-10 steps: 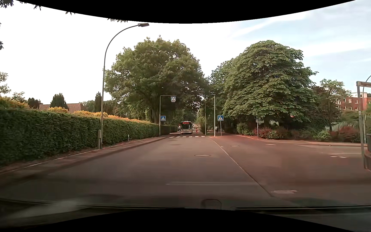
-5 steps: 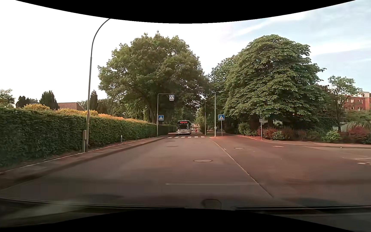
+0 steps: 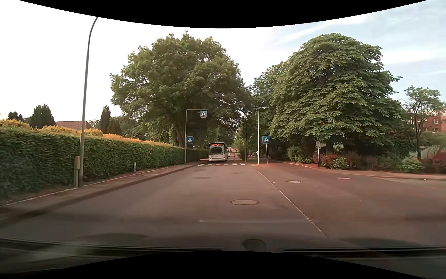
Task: Follow the waypoints while adhering to traffic rules and regulations
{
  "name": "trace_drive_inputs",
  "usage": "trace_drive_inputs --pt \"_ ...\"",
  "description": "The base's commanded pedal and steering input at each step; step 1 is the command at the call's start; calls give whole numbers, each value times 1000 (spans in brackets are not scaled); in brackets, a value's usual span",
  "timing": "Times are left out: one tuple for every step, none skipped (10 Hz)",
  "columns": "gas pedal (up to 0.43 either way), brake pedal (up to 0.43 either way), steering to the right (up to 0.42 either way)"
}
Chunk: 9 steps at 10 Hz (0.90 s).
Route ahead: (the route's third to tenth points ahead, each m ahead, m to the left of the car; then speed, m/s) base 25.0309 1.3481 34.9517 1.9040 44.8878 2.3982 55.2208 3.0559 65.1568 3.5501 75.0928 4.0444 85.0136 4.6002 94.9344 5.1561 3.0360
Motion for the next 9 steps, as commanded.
trace_drive_inputs --pt "0 0 16" --pt "0 0 17" --pt "0 0 18" --pt "0 0 18" --pt "0 0 18" --pt "0 0 19" --pt "0 0 18" --pt "0 0 18" --pt "0 0 18"
